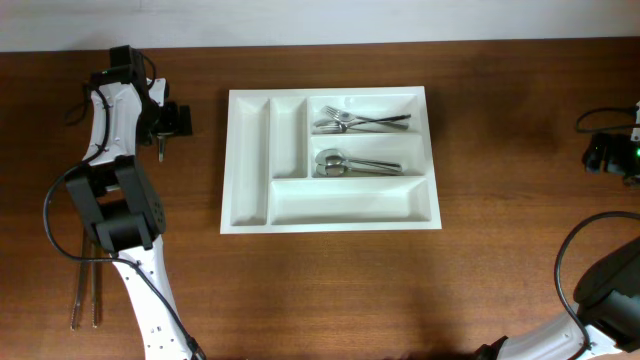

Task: Pack container
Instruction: 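Close the left gripper on the spoon handle and lift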

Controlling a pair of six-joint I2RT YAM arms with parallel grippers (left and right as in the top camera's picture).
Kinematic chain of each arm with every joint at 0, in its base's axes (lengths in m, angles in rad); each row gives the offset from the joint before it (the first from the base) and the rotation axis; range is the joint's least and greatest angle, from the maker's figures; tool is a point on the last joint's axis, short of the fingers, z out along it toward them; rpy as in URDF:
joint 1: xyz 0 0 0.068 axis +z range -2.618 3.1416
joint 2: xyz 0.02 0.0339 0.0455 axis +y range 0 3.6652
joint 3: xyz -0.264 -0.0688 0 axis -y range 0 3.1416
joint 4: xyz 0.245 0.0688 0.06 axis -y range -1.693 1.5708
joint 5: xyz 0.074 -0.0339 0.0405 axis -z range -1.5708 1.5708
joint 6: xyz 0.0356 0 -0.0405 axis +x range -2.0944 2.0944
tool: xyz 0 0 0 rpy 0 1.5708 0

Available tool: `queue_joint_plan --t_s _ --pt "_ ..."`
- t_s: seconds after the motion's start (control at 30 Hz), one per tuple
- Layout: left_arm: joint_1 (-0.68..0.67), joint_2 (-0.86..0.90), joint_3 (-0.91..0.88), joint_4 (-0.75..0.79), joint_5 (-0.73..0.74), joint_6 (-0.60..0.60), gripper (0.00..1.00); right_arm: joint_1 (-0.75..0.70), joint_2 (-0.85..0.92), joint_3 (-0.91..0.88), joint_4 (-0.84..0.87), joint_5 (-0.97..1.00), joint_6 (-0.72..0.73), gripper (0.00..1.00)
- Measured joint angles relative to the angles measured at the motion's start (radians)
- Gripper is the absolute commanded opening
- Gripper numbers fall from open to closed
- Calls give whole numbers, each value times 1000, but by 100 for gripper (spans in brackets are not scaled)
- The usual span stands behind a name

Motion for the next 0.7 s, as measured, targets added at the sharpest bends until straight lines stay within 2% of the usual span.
queue_joint_plan --t_s 0.1,0.5,0.63,0.7 --pt "0 2 0 14 -1 -3 77 0 0 0 0 0 0 99" --pt "0 4 0 28 0 0 37 0 0 0 0 0 0 99" --pt "0 5 0 28 0 1 33 0 0 0 0 0 -1 99" --pt "0 5 0 28 0 0 28 0 0 0 0 0 -1 99"
